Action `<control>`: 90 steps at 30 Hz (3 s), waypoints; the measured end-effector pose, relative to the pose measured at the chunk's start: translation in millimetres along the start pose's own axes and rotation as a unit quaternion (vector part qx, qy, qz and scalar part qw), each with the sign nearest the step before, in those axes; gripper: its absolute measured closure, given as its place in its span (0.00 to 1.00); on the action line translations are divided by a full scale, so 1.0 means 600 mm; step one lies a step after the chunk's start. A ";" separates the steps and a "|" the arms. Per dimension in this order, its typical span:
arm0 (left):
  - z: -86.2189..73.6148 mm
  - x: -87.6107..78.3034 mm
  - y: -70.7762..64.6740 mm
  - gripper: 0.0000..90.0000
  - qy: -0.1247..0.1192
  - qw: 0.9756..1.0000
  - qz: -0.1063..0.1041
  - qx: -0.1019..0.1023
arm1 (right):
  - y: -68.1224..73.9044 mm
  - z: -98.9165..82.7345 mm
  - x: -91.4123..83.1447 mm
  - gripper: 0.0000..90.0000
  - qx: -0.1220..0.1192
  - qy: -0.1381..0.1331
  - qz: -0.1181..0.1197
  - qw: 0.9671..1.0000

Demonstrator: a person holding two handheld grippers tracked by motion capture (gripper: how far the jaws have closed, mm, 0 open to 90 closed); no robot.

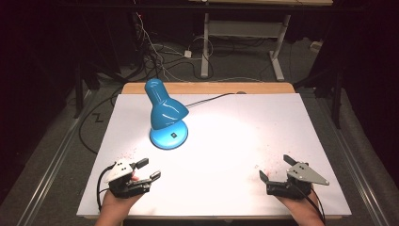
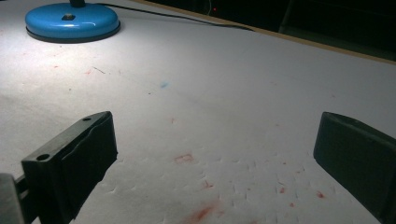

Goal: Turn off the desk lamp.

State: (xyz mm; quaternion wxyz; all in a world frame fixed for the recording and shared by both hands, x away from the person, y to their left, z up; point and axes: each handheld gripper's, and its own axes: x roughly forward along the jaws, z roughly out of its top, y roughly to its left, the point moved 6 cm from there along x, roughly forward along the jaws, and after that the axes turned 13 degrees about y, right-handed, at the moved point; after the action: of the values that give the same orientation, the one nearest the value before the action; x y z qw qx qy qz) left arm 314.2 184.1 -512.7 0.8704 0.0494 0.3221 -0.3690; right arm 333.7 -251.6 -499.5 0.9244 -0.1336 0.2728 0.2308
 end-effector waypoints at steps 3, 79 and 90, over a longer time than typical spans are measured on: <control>0.000 0.000 0.000 0.44 0.002 1.000 0.000 -0.001 | 0.000 0.000 0.000 0.01 0.000 0.000 0.000 1.000; 0.071 0.041 0.041 0.98 -0.002 0.999 -0.021 -0.046 | -0.004 0.001 -0.006 0.01 0.007 -0.007 0.002 1.000; 0.080 0.065 0.068 0.98 0.016 0.998 -0.014 -0.056 | -0.005 0.001 -0.006 0.01 0.009 -0.007 0.001 1.000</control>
State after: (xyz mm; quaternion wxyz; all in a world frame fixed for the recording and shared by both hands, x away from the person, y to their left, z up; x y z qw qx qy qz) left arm 387.3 174.4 -504.4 0.8613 0.0018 0.3565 -0.3620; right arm 332.7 -255.3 -496.3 0.9273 -0.1233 0.2683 0.2299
